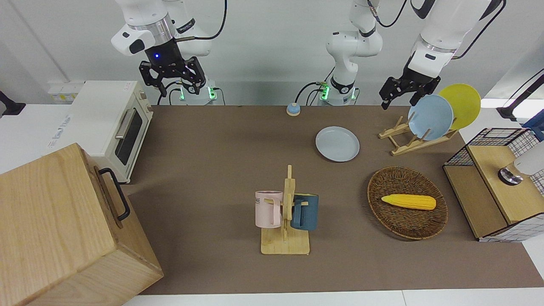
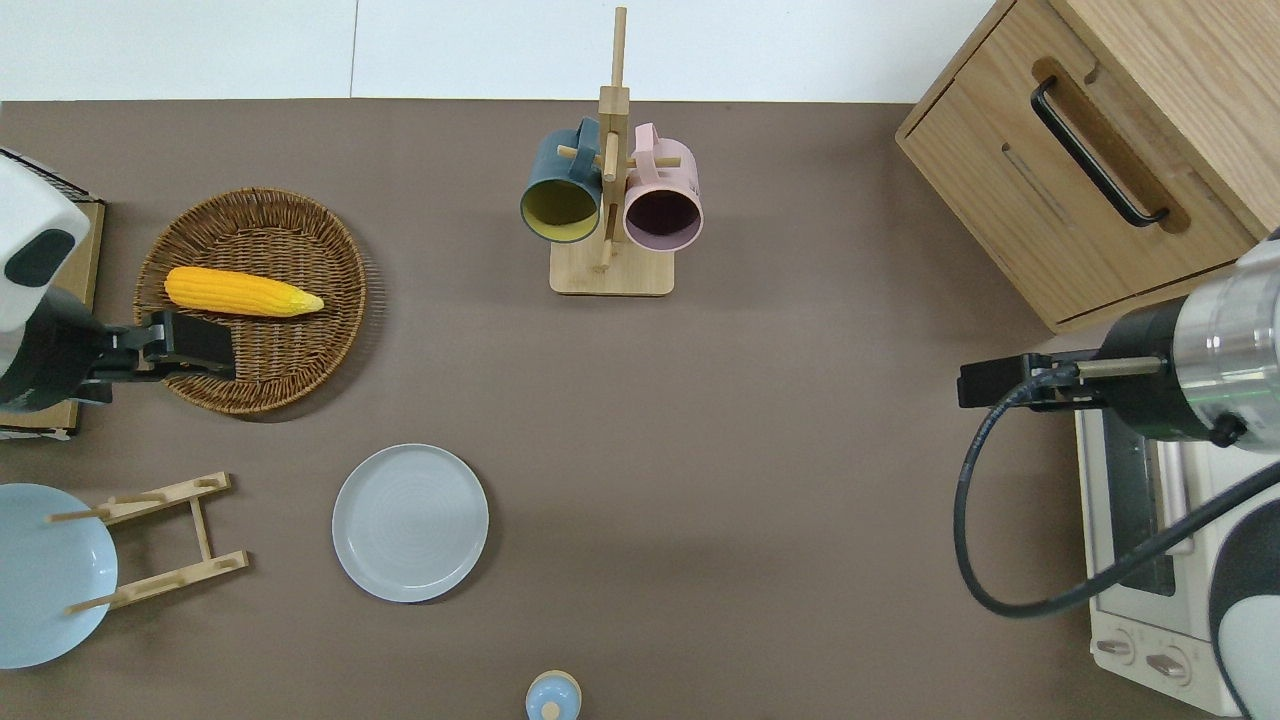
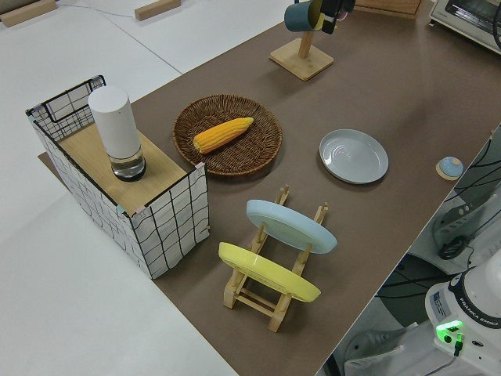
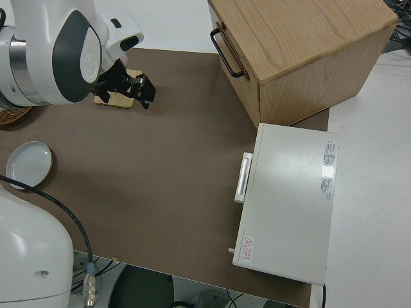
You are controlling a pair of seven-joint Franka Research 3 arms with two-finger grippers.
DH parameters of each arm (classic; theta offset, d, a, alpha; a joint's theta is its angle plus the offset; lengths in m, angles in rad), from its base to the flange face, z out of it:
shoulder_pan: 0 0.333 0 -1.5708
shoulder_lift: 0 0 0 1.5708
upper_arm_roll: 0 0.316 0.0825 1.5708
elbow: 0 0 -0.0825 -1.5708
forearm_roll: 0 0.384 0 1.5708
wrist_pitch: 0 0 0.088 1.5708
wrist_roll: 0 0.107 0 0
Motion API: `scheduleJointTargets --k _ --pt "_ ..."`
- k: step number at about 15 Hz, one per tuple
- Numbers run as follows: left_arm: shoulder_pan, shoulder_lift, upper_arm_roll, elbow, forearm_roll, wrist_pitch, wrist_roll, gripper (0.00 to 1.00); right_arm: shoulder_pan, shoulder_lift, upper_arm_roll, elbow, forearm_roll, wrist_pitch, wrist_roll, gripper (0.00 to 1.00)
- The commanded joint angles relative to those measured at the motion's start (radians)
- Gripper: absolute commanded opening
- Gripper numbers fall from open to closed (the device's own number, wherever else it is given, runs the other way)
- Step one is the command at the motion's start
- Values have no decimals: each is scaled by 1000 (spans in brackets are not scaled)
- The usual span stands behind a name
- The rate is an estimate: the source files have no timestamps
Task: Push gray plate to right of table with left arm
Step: 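Move the left gripper from the basket down toward the gray plate's edge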
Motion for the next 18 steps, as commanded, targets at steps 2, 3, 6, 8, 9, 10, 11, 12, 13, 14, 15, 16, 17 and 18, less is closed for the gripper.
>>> scheduleJointTargets --k 2,3,6,8,9,10,11,12,13,14,15,16,17,18 --pt "-2 -1 -6 5 4 7 4 991 -6 6 4 14 16 -7 2 996" --pt "-5 -1 -7 5 6 7 4 991 -6 5 4 14 16 -7 2 996" --pt "-25 -1 8 6 12 7 7 991 -6 6 4 14 16 -5 2 996" --pt "-28 -1 8 5 14 7 7 989 -6 6 4 14 16 -7 2 996" --pt "-31 -4 7 5 14 8 7 987 -6 6 4 14 16 -7 2 996" --pt "-31 -9 0 -3 12 22 7 987 -6 6 4 14 16 -7 2 996" --pt "-27 -15 -1 -33 14 45 10 987 -6 6 4 14 16 -5 2 996" --pt "-20 -25 -1 -70 12 66 10 987 -6 6 4 14 16 -7 2 996" --pt "-19 -36 -1 -101 12 82 12 987 -6 6 4 14 16 -7 2 996" --pt "-17 -38 -1 -116 12 90 21 987 -6 6 4 14 16 -7 2 996" --pt "-17 -36 -1 -125 12 96 36 987 -6 6 4 14 16 -5 2 996" --pt "-16 -36 -3 -148 10 111 54 987 -6 6 4 14 16 -7 2 996" --pt "-16 -35 -3 -187 7 141 62 987 -6 6 4 14 16 -5 2 996" --pt "-14 -36 -3 -231 6 177 62 987 -6 6 4 14 16 -7 2 996"
